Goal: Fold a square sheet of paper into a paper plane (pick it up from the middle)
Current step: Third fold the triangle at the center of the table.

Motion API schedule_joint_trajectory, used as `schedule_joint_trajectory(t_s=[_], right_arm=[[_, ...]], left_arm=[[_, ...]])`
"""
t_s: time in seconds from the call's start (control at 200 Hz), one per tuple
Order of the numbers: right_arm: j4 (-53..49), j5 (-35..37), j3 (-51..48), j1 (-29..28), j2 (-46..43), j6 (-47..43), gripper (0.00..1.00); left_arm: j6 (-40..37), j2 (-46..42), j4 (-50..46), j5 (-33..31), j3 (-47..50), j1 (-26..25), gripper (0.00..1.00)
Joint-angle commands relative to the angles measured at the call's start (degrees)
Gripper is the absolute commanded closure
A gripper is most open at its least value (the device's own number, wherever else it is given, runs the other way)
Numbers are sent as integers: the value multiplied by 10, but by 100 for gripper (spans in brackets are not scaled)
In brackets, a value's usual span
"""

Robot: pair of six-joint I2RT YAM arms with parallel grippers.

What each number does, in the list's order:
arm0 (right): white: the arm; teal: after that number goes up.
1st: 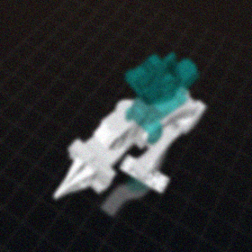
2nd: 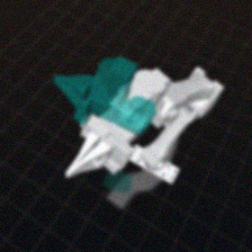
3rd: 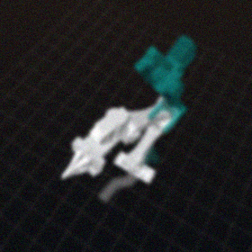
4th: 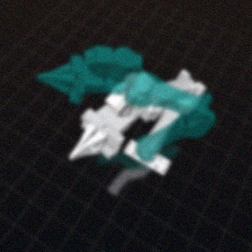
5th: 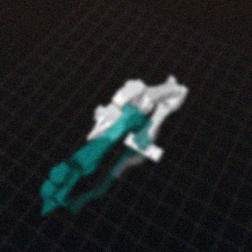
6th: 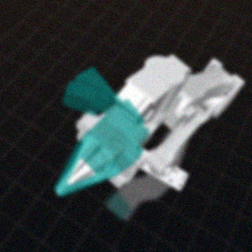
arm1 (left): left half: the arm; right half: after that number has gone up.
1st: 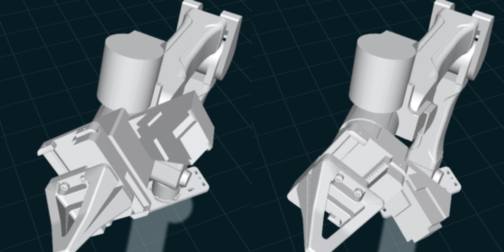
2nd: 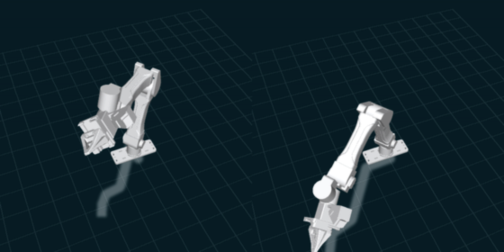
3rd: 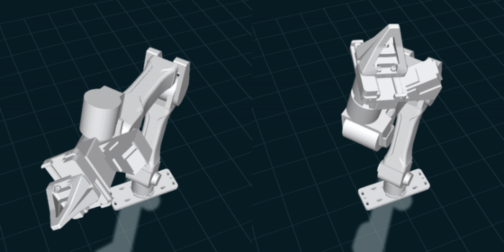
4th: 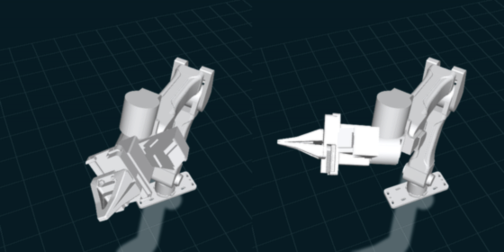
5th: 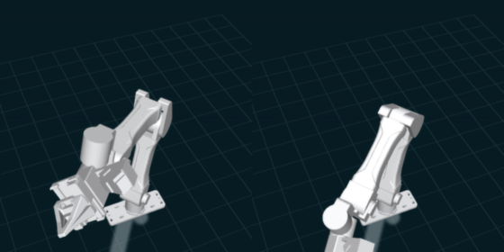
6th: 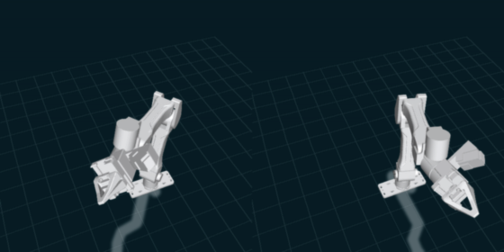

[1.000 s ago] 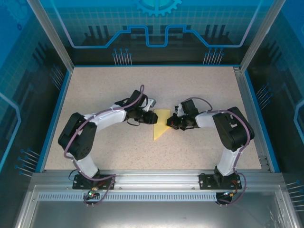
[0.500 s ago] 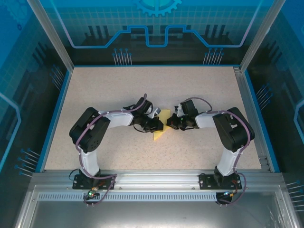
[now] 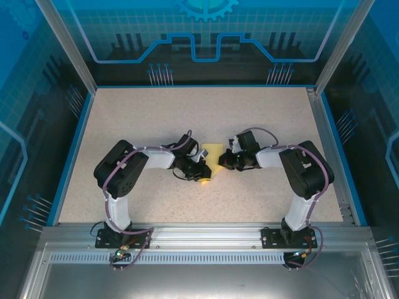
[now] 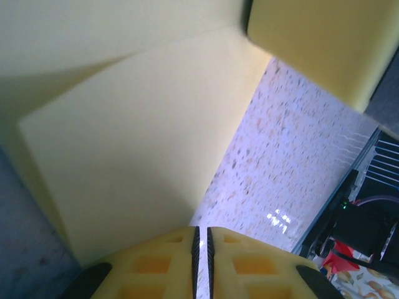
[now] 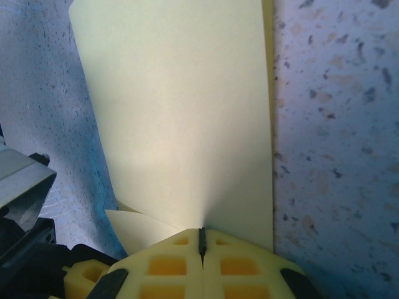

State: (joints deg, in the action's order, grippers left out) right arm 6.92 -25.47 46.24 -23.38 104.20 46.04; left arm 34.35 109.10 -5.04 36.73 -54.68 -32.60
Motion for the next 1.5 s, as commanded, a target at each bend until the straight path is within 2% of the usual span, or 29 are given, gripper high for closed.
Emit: schedule_joint_trajectory(t_s=[0.0, 0.37, 0.62, 0.865, 1.015, 1.25, 1.495], right_arm=[[-74, 55, -12, -10, 17, -17, 100], [-81, 60, -17, -13, 8, -17, 100], [-81, 57, -8, -15, 3, -12, 100], [-81, 56, 0, -15, 3, -8, 100], [-81, 56, 2, -15, -2, -6, 100], [-85, 47, 15, -17, -16, -8, 99], [-87, 37, 20, -22, -78, -13, 98]], left_arm=[[-16, -11, -77, -20, 38, -2, 85], [-36, -78, -113, -60, 99, -1, 86], [-22, -178, -60, -76, 80, -2, 81], [-7, -94, -16, -48, 3, -2, 82], [-7, -44, -25, -66, -19, -2, 85], [-25, 3, -53, -97, -6, -3, 90], [-43, 6, -70, -120, 9, -4, 91]])
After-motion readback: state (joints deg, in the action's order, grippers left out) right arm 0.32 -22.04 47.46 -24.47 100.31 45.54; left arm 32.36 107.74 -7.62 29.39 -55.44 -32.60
